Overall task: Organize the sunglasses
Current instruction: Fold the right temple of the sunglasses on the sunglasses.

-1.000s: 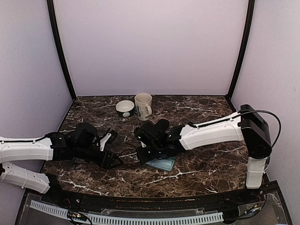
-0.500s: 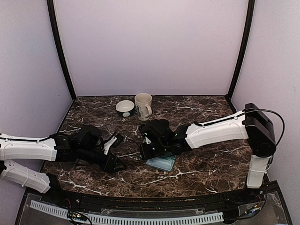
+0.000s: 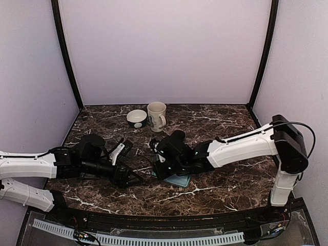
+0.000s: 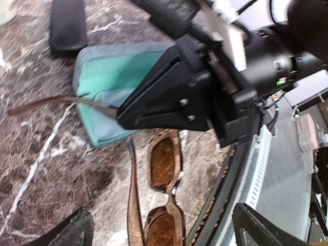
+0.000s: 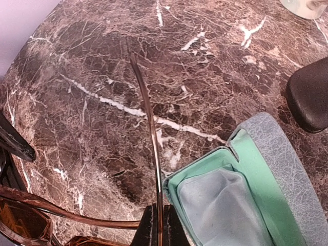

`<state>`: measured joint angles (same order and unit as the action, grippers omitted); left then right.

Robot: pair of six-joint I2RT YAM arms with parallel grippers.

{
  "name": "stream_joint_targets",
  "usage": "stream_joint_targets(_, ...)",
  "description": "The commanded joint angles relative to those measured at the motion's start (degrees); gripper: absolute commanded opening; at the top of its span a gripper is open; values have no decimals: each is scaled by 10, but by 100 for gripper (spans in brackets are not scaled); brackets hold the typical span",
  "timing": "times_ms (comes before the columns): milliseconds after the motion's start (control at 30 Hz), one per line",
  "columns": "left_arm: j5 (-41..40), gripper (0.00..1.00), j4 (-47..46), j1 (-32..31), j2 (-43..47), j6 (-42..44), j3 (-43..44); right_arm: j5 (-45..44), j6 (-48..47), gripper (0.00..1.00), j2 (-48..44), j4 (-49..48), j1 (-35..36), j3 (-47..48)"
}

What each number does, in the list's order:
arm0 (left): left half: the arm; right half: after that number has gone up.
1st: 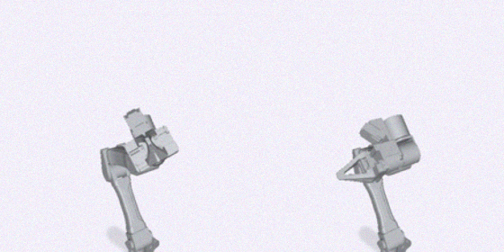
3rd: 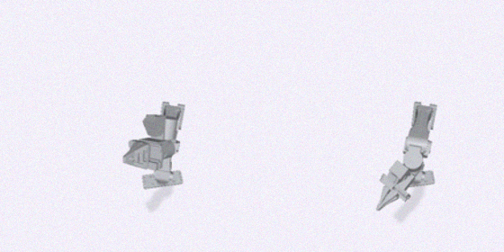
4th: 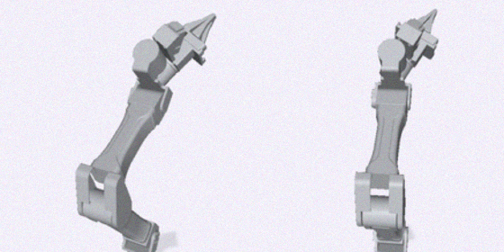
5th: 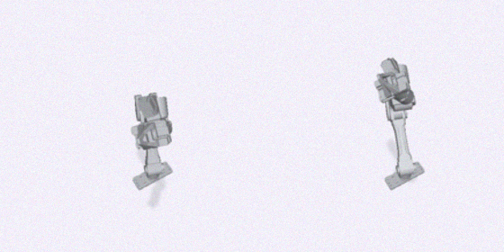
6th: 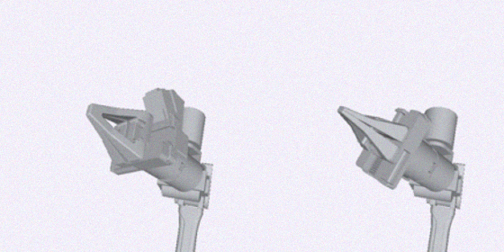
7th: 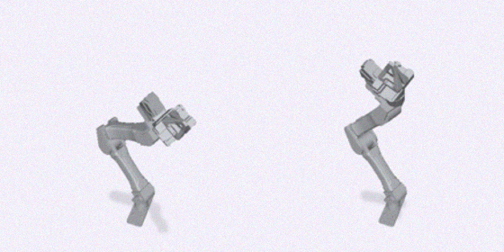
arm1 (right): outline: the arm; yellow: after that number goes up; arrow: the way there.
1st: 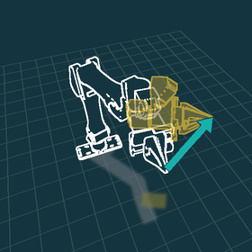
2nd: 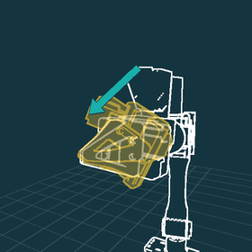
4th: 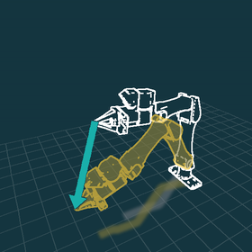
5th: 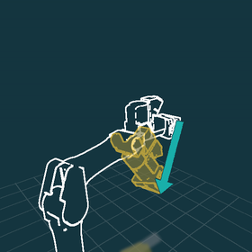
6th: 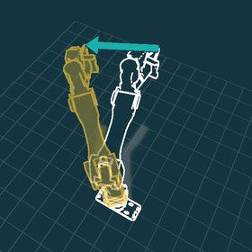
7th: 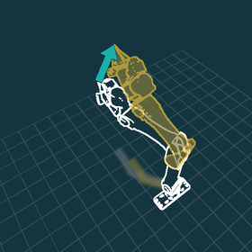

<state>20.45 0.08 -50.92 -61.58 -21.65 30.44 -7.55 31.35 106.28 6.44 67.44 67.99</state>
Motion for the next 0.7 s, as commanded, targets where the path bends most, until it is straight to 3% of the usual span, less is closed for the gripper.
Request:
stream_joint_targets(0, 43, 94, -45, -2, 10, 14, -11, 3, -32, 0, -23, -28, 5, -7)
stream_joint_targets(667, 133, 63, -73, -12, -85, 48, 24, 21, -31, 0, -28, -47, 10, -15)
